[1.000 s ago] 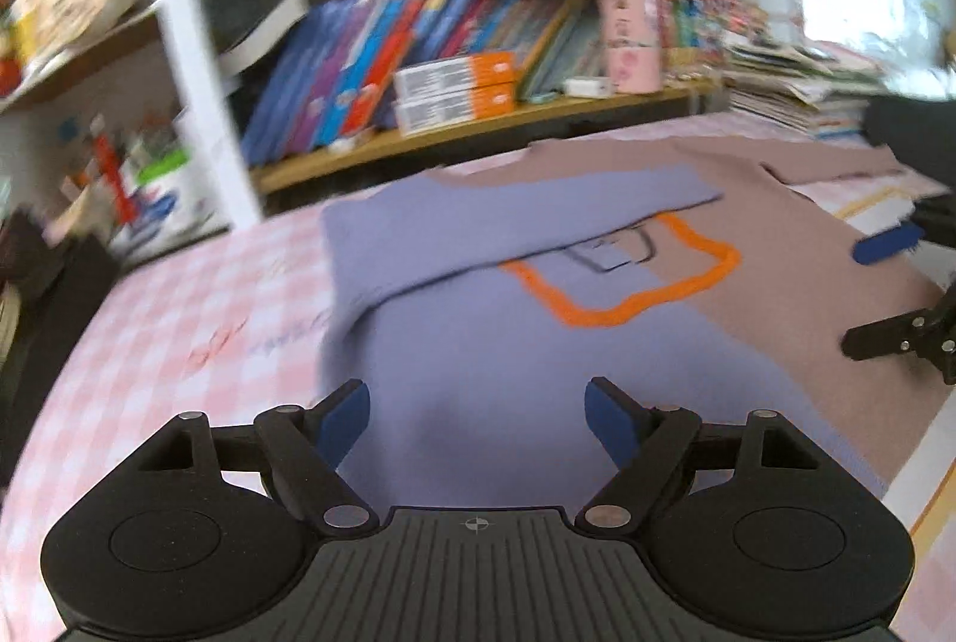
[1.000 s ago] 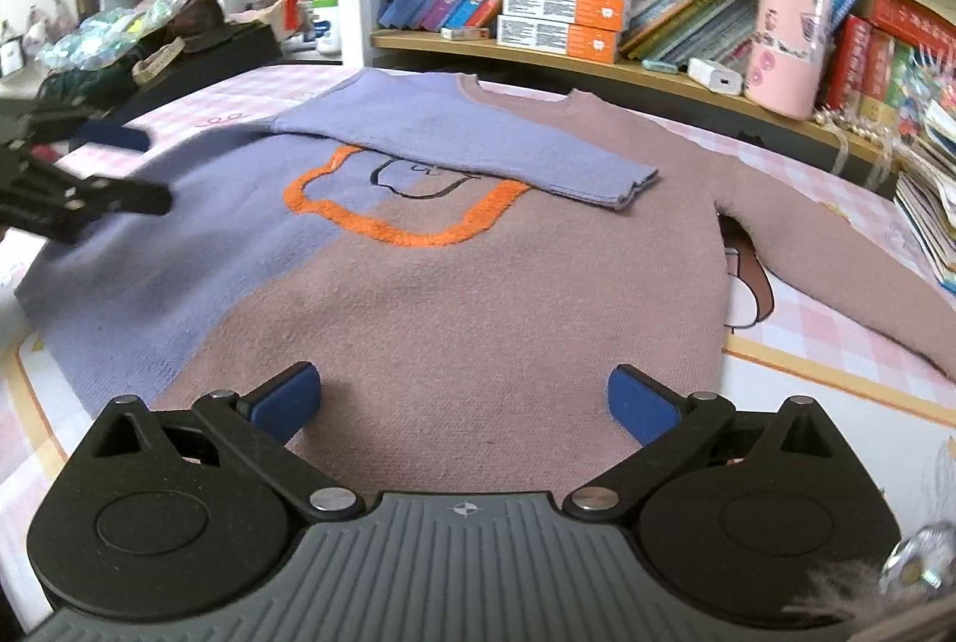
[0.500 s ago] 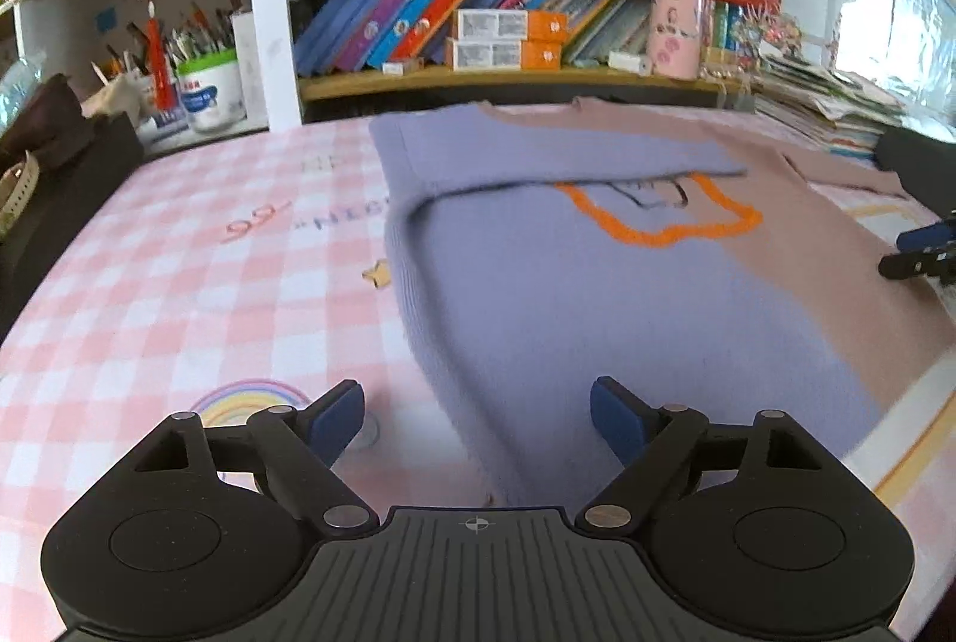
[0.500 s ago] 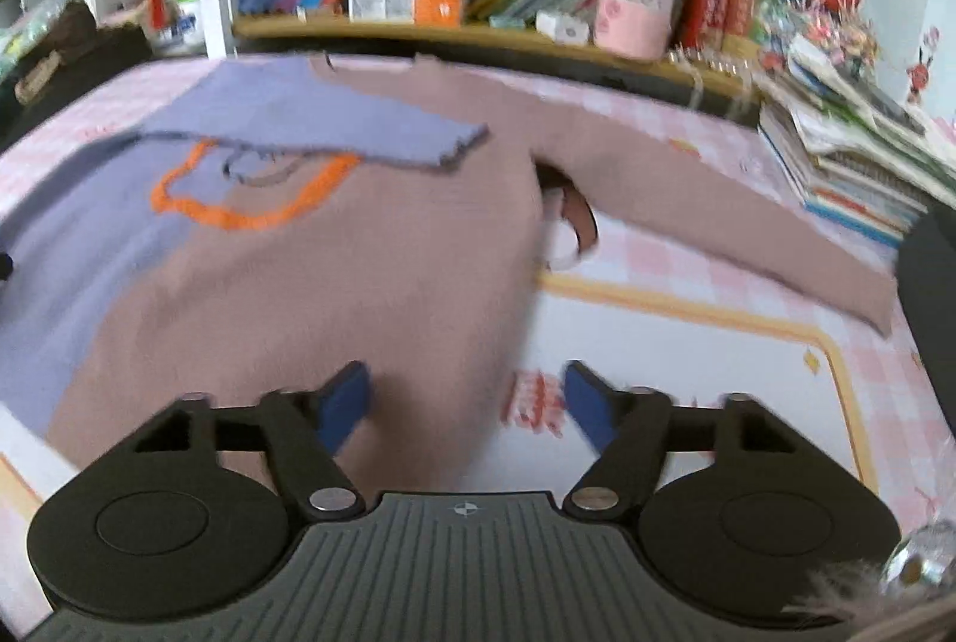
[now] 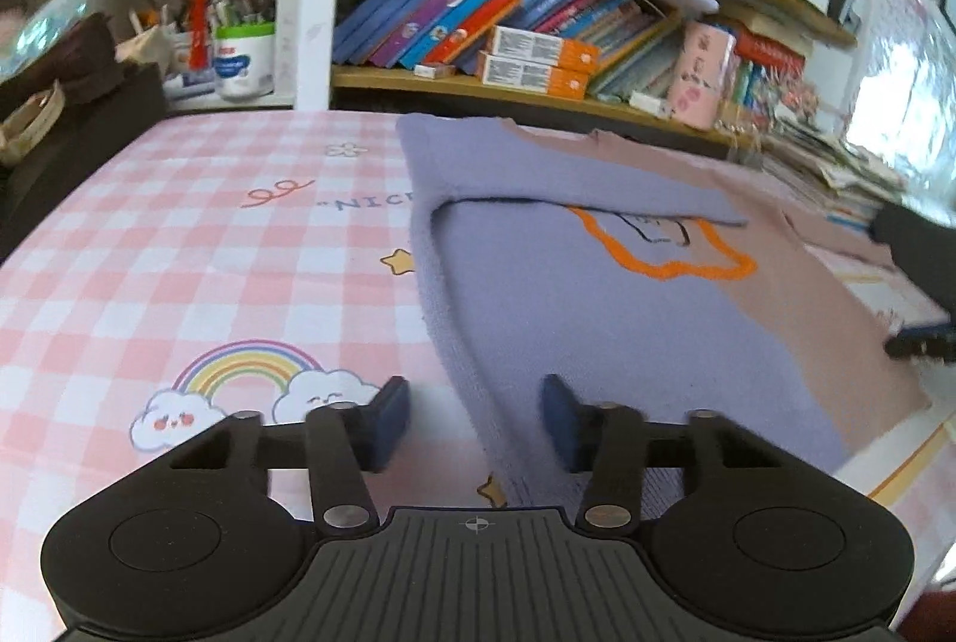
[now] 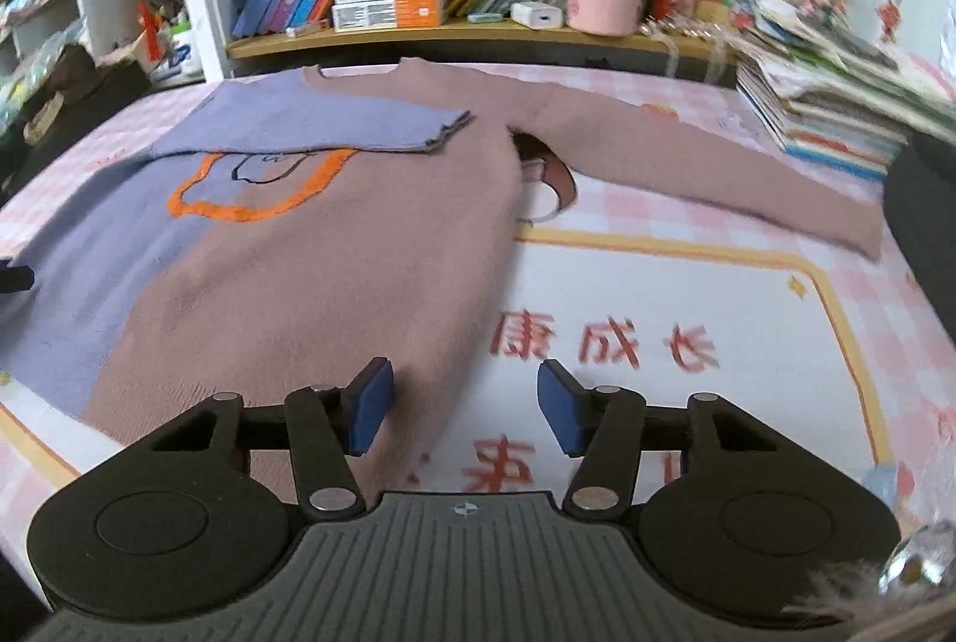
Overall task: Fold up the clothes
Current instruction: 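Pinch the lavender side edge with the left gripper and fold it inward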
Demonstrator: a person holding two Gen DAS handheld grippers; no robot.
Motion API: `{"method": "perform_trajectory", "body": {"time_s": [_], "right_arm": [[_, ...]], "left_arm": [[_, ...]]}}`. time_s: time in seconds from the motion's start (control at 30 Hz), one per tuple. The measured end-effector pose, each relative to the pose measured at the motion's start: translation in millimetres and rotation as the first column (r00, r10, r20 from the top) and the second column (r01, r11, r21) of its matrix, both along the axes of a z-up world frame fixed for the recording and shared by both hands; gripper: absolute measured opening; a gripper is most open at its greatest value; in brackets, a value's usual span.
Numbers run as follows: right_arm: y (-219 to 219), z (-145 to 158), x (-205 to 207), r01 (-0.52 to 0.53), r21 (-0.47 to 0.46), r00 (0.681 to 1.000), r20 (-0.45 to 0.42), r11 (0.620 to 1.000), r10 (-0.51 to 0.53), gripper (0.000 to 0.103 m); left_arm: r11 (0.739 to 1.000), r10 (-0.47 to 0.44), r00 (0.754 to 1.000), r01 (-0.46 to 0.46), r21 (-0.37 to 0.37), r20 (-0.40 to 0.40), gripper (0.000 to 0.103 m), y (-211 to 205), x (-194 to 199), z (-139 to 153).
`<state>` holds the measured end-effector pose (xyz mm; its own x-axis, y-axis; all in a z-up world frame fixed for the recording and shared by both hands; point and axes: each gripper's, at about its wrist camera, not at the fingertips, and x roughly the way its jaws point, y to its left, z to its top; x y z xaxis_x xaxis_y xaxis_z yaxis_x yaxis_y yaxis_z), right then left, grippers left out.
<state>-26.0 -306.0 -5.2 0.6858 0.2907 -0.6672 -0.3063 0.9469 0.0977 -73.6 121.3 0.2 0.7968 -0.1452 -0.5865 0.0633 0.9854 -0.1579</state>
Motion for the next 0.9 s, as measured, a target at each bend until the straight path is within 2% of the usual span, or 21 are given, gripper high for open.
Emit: {"method": "perform_trajectory", "body": {"time_s": [0.13, 0.2, 0.27, 0.33, 0.37, 0.47, 0.9], "right_arm": [[-5, 0, -11, 0.012, 0.054, 1.0, -0.008, 0.998, -0.011, 0.036], [-4, 0, -15, 0.003, 0.075, 1.0, -0.009, 0.997, -0.003, 0.023], [-1, 0, -18, -0.004, 0.083, 1.0, -0.008, 0.997, 0.005, 0.019], [4, -1, -20, -0.007, 0.071, 1.0, -0.002, 0.997, 0.007, 0.016], [7, 0, -21, -0.009, 0.064, 1.0, 0.0, 0.998, 0.01, 0.012], [10, 0, -22, -0.015, 0.06, 1.0, 0.008, 0.998, 0.015, 0.009], [45, -1, -13, -0.101, 0.074, 0.995, 0.023, 0.992, 0.099, 0.008]], "left_arm": [[1.0, -0.004, 1.0, 0.004, -0.013, 0.002, 0.043, 0, -1, 0], [0.998, -0.013, 1.0, 0.012, -0.06, -0.002, 0.037, 3, 2, 0], [0.995, -0.016, 1.0, 0.015, -0.103, -0.005, 0.016, 6, 5, -1], [0.995, 0.011, 1.0, -0.011, -0.103, 0.0, 0.005, 8, 6, -4], [0.994, 0.014, 1.0, -0.014, -0.105, 0.004, 0.005, 9, 4, -5], [0.995, 0.021, 1.0, -0.019, -0.099, 0.014, 0.005, 13, -2, -5], [0.993, 0.102, 0.995, -0.102, -0.055, 0.006, 0.005, 40, -1, -3]]}}
